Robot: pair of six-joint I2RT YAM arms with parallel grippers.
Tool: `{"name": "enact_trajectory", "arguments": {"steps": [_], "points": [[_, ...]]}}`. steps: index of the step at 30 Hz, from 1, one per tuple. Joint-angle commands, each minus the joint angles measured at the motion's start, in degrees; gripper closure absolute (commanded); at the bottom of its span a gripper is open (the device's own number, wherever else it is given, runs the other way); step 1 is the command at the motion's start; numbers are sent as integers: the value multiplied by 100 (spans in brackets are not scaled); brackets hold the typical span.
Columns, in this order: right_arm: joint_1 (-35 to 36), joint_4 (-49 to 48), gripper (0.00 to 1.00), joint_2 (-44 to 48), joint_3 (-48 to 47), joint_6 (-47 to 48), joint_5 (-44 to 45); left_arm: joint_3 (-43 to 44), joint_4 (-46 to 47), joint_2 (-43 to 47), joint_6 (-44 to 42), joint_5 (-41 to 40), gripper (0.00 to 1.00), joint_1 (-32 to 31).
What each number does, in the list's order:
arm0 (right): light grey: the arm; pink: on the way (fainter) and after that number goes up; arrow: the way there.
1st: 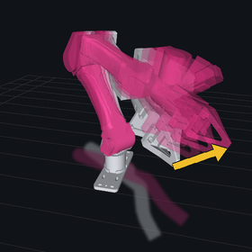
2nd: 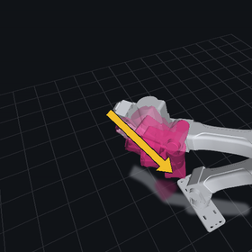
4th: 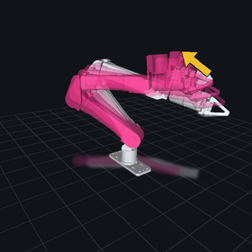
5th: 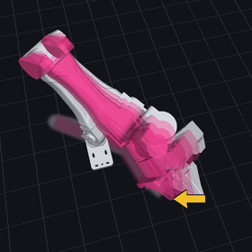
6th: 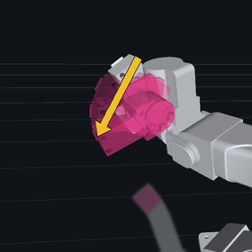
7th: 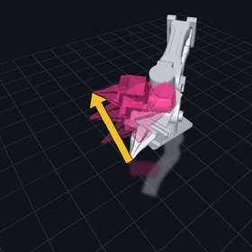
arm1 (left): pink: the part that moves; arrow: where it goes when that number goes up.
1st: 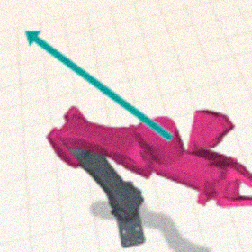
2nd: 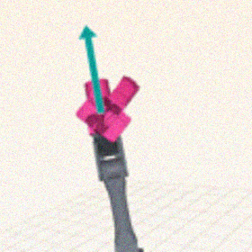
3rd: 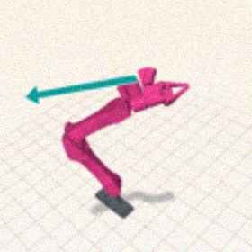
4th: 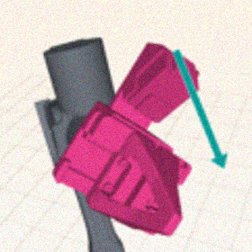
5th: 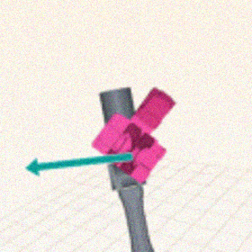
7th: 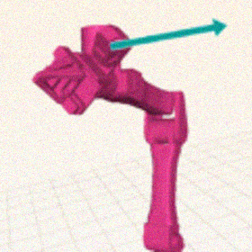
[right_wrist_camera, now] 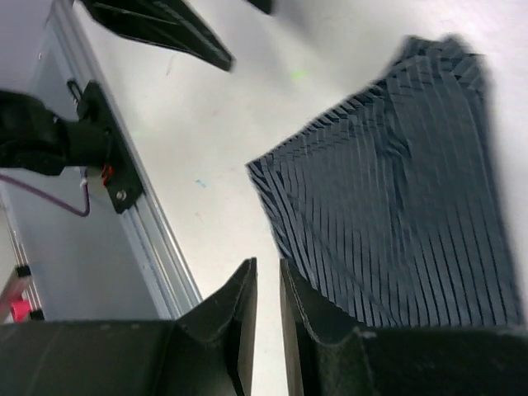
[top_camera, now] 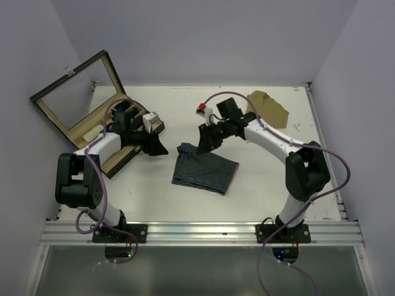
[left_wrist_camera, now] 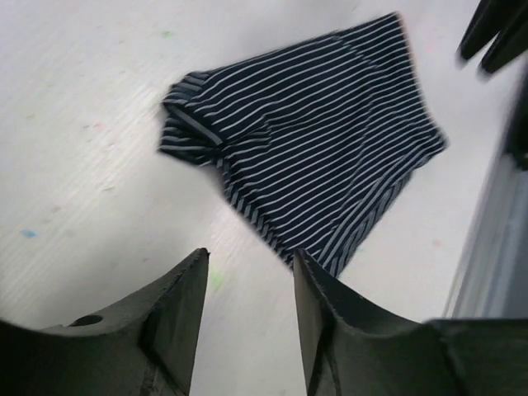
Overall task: Roll the underwear
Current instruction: Fold the underwear
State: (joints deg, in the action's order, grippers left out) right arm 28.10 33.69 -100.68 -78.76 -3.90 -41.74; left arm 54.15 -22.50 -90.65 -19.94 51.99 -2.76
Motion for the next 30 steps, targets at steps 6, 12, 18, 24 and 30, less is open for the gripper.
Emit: {"name": "enact_trajectory", "arguments": {"steps": [6, 12, 18, 24, 30], "points": [[1145, -2523, 75, -136, 985, -1295, 666, -774, 3053, -268, 3231, 1701, 30, -66], [1321, -3043, 80, -197, 1398, -1675, 991, -1090, 4408, -716, 4682, 1332, 7, -75], [1541, -3650, 90, -259, 1767, -1202, 1308, -1205, 5370, -1024, 5975, 1086, 0, -180], [1261, -2440, 96, 400, 1514, 929, 2002, -1152, 5168, -841, 6450, 699, 0, -251], [969, -1637, 82, 1646, 1626, 2893, 1346, -907, 4773, -779, 6591, 172, 0, -400]]}}
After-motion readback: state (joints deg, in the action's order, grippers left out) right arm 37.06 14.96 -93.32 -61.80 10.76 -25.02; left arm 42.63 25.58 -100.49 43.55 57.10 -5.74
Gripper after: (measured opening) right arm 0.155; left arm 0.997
